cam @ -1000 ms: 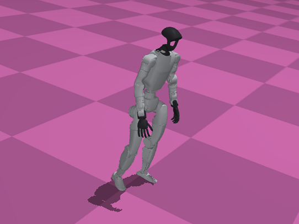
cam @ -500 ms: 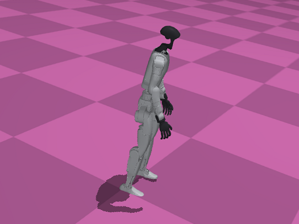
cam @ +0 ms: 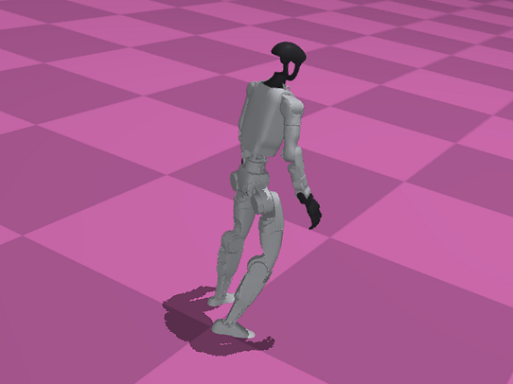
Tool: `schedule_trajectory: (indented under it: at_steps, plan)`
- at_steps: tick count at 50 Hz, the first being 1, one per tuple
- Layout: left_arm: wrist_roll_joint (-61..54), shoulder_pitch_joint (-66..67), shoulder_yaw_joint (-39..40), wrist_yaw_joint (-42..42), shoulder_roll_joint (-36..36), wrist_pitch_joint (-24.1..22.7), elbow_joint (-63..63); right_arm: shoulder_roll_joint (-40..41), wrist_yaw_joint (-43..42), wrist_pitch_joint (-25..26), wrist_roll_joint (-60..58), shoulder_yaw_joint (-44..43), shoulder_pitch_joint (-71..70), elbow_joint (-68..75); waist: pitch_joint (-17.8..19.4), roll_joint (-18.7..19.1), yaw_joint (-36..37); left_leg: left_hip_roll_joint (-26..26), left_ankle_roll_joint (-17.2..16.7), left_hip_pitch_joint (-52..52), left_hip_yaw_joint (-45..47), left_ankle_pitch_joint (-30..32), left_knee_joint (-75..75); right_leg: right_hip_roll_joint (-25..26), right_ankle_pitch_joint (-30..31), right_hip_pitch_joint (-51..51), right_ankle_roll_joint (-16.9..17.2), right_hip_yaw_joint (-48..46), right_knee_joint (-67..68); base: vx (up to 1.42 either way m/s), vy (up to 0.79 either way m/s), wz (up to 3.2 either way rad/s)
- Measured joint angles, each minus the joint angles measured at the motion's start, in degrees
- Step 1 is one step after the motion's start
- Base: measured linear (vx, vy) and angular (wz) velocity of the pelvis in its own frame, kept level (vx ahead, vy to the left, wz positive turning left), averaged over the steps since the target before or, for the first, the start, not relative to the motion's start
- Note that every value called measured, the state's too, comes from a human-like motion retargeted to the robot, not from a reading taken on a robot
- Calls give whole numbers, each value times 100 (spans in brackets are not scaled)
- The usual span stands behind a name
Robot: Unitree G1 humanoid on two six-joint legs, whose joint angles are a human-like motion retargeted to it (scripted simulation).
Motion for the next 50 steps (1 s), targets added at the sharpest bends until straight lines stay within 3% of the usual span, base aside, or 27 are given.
schedule_trajectory:
  at_steps: [8,15,22,28,33,40,46,50]
  plan:
    - [-216,145,26,161,58,23,-257,-24,-109,23,0,51,36,-68,154,171,-249,-167,138,204,-1350,162,-101,519,-187,-204,-72,1928,-4,7,-2,149]
    - [-292,257,-202,268,99,-118,-447,-27,-190,30,-11,116,97,-214,108,34,-395,-543,197,182,-2495,419,-353,906,408,73,322,3987,-1125,3,-13,153]
    - [112,197,-186,300,-4,-268,-689,-53,-52,-42,-36,201,348,-232,31,17,213,-673,68,-21,-2986,663,-735,543,759,300,495,2987,-1780,-7,-17,126]
    - [86,-196,-139,210,-71,-60,-780,-165,123,165,-192,426,36,22,123,-103,418,-586,404,-384,-956,251,-131,204,709,180,592,1926,-1682,-11,-12,172]
    - [144,-194,-94,110,-63,89,-701,-144,136,300,-254,308,-95,162,66,-218,359,-549,672,-401,-186,-81,421,3,665,194,613,1034,-1654,-8,-5,174]
    - [106,-66,167,-8,-69,151,-263,-51,46,222,-10,-9,-114,88,-115,-206,233,-246,319,-107,828,-120,85,54,611,291,638,-117,-1752,-5,4,147]
    - [-77,4,213,-63,-94,116,108,-98,52,84,36,-21,-156,-36,-76,-62,147,-192,42,44,165,57,-531,197,514,518,497,-871,-1732,-3,12,122]
    - [-149,88,130,-45,-28,85,166,-93,5,52,54,-33,-184,-54,56,43,106,-126,46,152,-380,120,-618,241,342,457,177,-568,-1156,1,10,115]
